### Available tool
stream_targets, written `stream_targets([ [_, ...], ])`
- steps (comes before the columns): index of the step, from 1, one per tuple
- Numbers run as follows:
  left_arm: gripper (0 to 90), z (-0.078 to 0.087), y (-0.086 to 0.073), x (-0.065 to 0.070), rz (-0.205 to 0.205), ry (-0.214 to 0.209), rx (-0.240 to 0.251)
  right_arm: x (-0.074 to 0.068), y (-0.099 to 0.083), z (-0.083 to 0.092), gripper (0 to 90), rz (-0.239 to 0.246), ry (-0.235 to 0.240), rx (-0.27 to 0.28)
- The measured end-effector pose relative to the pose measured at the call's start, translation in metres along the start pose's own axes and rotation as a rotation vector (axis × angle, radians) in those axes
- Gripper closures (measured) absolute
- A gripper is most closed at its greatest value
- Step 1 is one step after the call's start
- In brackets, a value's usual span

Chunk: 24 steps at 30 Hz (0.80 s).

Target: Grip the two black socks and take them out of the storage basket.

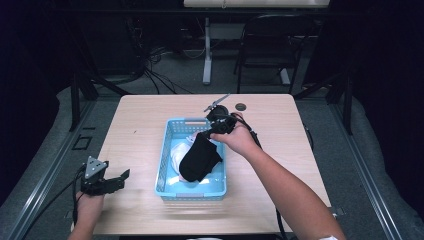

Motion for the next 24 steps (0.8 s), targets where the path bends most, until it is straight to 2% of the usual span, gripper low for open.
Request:
stream_targets([
  [4,15.4,0.000,0.000,0.000,-0.002,0.001,0.000,-0.004,0.001,-0.006,46.6,0.020,0.002,-0.013],
  [6,15.4,0.000,0.000,0.000,-0.002,0.001,0.000,-0.005,0.001,-0.010,46.2,0.002,0.021,-0.029],
  [9,15.4,0.000,0.000,0.000,-0.002,0.001,0.001,-0.007,0.000,-0.015,52.4,0.010,0.028,-0.053],
  [10,15.4,0.000,0.000,0.000,-0.003,0.001,-0.001,-0.008,0.000,-0.019,53.9,0.036,0.015,-0.087],
  [13,15.4,-0.001,0.000,0.001,-0.003,0.000,0.002,-0.008,-0.001,-0.024,55.5,0.044,0.002,-0.118],
  [17,15.4,-0.001,0.000,0.001,-0.006,-0.001,0.001,-0.006,-0.002,-0.029,57.4,0.029,0.011,-0.136],
  [22,15.4,-0.001,0.000,0.001,-0.007,-0.002,0.001,-0.002,-0.003,-0.034,57.5,0.030,-0.005,-0.140],
  [24,15.4,-0.001,0.000,0.001,-0.007,-0.002,0.000,-0.001,-0.004,-0.035,60.1,0.014,0.001,-0.147],
])
Point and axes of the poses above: each handheld gripper's, and its own axes: z roughly backward along the jaws, y roughly out of its top, x roughly to its right, the point moved 1 cm from there along -z, roughly forward along the jaws, and after that the axes turned 2 degrees about -x, right-handed, at the moved point
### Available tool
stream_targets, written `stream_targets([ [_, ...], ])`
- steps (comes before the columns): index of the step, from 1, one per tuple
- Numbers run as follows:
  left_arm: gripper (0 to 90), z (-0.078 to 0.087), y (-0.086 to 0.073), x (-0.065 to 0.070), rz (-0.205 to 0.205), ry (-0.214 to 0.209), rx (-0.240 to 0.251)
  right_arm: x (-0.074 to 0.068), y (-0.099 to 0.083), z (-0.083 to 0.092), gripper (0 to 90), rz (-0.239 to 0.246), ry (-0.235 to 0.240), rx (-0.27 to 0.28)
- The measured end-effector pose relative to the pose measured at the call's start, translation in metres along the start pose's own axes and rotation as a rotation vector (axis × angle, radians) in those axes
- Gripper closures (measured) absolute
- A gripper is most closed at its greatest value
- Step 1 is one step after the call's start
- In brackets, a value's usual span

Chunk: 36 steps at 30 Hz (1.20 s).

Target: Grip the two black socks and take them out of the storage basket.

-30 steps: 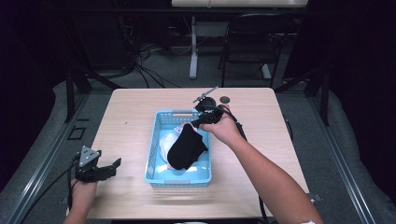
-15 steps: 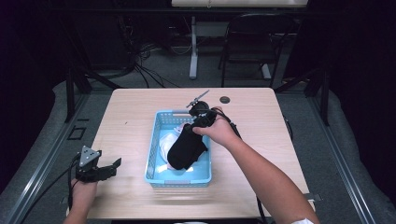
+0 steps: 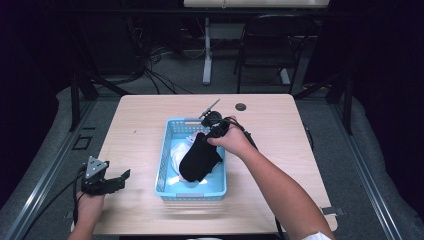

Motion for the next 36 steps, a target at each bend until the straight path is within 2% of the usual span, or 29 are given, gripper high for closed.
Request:
stream_targets([
  [2,15.4,0.000,0.000,0.000,0.000,0.000,0.000,0.001,-0.002,-0.003,62.5,-0.015,0.018,-0.011],
  [9,15.4,0.000,0.000,0.000,0.000,-0.001,0.000,0.003,-0.008,-0.012,65.7,-0.042,0.022,-0.021],
  [10,15.4,0.000,0.000,0.000,0.000,-0.002,0.000,0.003,-0.008,-0.011,70.9,-0.046,0.022,-0.022],
  [11,15.4,0.000,0.000,0.000,0.000,-0.002,0.000,0.003,-0.008,-0.011,70.9,-0.046,0.022,-0.022],
  [12,15.4,0.000,0.000,0.000,0.001,-0.001,0.000,0.003,-0.007,-0.010,77.0,-0.045,0.033,-0.024],
  [14,15.4,0.000,0.000,0.000,0.001,-0.001,0.000,0.002,-0.007,-0.009,81.7,-0.040,0.030,-0.020],
  [18,15.4,0.000,0.000,0.000,-0.001,-0.002,-0.001,0.001,-0.007,-0.005,86.5,-0.027,0.036,-0.021],
  [22,15.4,0.000,0.000,0.000,0.000,-0.001,0.000,-0.001,-0.007,-0.002,87.6,-0.030,0.042,-0.005],
  [25,15.4,0.000,0.000,0.000,0.000,-0.001,0.000,-0.003,-0.006,0.007,88.0,-0.009,0.052,0.011],
  [26,15.4,0.000,0.000,0.000,0.000,-0.001,0.000,-0.006,-0.006,0.013,88.1,-0.010,0.062,0.038],
  [28,15.4,0.000,0.000,0.000,0.000,0.000,0.000,-0.008,-0.006,0.017,88.1,0.001,0.067,0.042],
  [34,15.4,0.000,0.000,0.001,0.000,0.001,-0.002,-0.017,-0.007,0.046,88.1,-0.002,0.098,0.140],
  [35,15.4,0.000,0.000,0.001,0.000,0.001,-0.002,-0.017,-0.007,0.046,88.1,-0.002,0.098,0.140],
  [36,15.4,0.000,0.000,0.001,-0.001,0.000,0.000,-0.018,-0.007,0.057,88.2,0.000,0.102,0.160],
])
Point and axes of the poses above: each handheld gripper's, and its own axes: z roughly backward along the jaws, y roughly out of its top, x roughly to its right, the point moved 1 cm from there along -z, roughly forward along the jaws, and after that the axes turned 2 degrees about -x, right-handed, at the moved point
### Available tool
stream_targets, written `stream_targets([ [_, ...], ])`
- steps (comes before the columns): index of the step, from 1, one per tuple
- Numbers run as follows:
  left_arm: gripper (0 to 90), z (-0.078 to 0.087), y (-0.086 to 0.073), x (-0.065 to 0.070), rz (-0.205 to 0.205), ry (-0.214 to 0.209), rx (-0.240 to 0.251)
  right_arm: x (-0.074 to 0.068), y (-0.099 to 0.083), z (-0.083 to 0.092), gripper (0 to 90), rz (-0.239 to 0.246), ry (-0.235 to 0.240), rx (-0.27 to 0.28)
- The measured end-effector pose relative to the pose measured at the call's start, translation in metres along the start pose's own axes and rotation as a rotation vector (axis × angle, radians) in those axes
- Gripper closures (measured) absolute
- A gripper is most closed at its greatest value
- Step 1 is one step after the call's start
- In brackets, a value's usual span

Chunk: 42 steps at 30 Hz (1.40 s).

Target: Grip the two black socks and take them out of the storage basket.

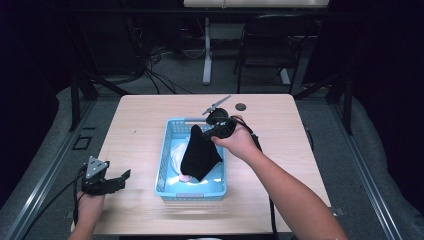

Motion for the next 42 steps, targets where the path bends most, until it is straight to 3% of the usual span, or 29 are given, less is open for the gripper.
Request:
stream_targets([
  [2,15.4,0.000,0.000,0.000,-0.001,0.001,-0.001,-0.001,0.001,0.004,88.2,0.001,0.000,0.009],
  [10,15.4,0.000,0.000,0.000,0.002,0.000,0.000,-0.006,0.016,0.055,88.4,0.010,0.002,0.119],
  [18,15.4,0.000,0.000,0.000,0.002,-0.001,-0.001,-0.009,0.022,0.088,88.5,0.022,-0.015,0.164],
  [23,15.4,0.000,0.000,0.000,0.003,-0.001,-0.001,-0.008,0.020,0.099,88.4,0.019,-0.028,0.171],
  [33,15.4,0.000,-0.001,0.000,0.003,0.001,-0.002,0.005,0.002,0.122,88.4,-0.002,-0.083,0.156],
  [42,15.4,0.000,-0.001,0.000,0.002,0.003,-0.007,0.021,-0.027,0.146,88.4,-0.048,-0.136,0.149],
])
Point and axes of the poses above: each handheld gripper's, and its own axes: z roughly backward along the jaws, y roughly out of its top, x roughly to its right, the point moved 1 cm from there along -z, roughly forward along the jaws, and after that the axes turned 2 degrees about -x, right-handed, at the moved point
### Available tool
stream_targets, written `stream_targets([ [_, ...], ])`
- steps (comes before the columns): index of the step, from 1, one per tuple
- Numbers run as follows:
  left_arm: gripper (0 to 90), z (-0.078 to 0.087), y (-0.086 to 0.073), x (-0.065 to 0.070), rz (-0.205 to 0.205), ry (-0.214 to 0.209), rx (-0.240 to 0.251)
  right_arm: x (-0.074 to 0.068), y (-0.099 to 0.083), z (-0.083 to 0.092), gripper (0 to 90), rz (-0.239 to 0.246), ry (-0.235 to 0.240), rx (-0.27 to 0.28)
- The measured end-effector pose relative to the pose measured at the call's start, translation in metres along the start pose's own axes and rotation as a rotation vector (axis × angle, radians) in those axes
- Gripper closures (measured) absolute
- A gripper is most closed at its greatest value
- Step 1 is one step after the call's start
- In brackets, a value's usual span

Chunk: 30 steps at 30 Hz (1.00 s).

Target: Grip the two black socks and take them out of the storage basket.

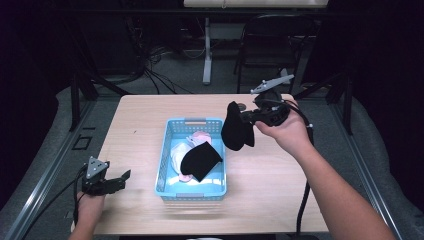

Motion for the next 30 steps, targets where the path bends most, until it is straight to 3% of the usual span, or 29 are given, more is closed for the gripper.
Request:
stream_targets([
  [6,15.4,0.000,0.000,0.000,0.000,0.000,-0.001,0.011,-0.018,0.015,88.4,-0.032,-0.023,0.017],
  [14,15.4,0.000,0.000,0.000,0.002,0.002,-0.002,0.017,-0.035,0.019,88.4,-0.055,-0.040,0.012],
  [23,15.4,0.000,-0.001,0.001,0.001,0.000,-0.001,0.021,-0.063,0.005,88.4,-0.084,-0.054,-0.007],
  [30,15.4,0.000,-0.001,0.001,-0.002,-0.001,-0.003,0.016,-0.088,-0.016,88.4,-0.109,-0.017,-0.025],
])
Point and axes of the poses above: each handheld gripper's, and its own axes: z roughly backward along the jaws, y roughly out of its top, x roughly to its right, the point moved 1 cm from there along -z, roughly forward along the jaws, and after that the axes turned 2 degrees about -x, right-handed, at the moved point
